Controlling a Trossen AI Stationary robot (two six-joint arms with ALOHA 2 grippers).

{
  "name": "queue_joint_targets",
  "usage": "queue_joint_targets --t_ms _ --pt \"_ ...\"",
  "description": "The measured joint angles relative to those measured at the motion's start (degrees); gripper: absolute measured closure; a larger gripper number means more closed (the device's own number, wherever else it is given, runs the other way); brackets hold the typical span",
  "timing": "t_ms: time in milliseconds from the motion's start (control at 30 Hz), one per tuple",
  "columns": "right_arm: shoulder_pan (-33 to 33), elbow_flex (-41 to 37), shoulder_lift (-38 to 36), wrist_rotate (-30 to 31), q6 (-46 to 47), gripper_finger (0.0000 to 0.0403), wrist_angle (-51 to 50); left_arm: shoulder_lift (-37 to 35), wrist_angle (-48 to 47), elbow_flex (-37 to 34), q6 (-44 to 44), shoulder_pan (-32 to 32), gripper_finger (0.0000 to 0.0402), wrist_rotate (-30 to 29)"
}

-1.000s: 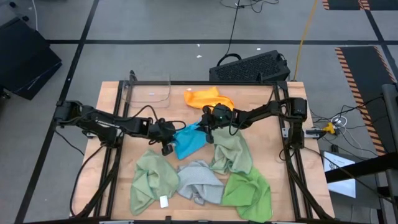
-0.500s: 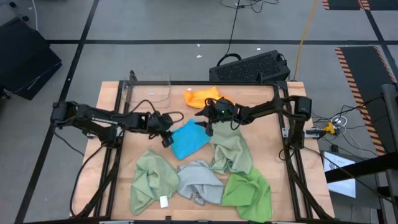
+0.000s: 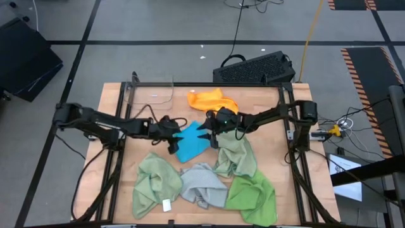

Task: Fold microfiber towels
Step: Fold the blue microfiber cloth, then put the blue microfiber cloth into the transparent bin

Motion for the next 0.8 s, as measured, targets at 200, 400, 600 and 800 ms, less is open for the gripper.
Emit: queue_joint_targets --t_ms 200,400,600,800 --pt "0.07 -0.04 5.59 0.74 0.06 0.0273 -0.39 5.41 0.82 -2.72 -1.72 0.10 0.0287 -2.17" --pt "0.01 -0.01 7.88 1.69 1.18 0.0298 -0.61 9.09 2.30 -3.81 -2.38 0.88 0.0298 -2.80" --pt "0.00 -0.06 5.15 4.58 1.73 0.0297 0.64 6.34 -0.94 -0.79 3.39 1.49 0.0298 -2.97" --pt "0.24 -0.02 -2.57 4.77 -0.53 0.0262 -3.45 -0.60 -1.57 3.53 6.26 -0.51 0.0298 -4.51"
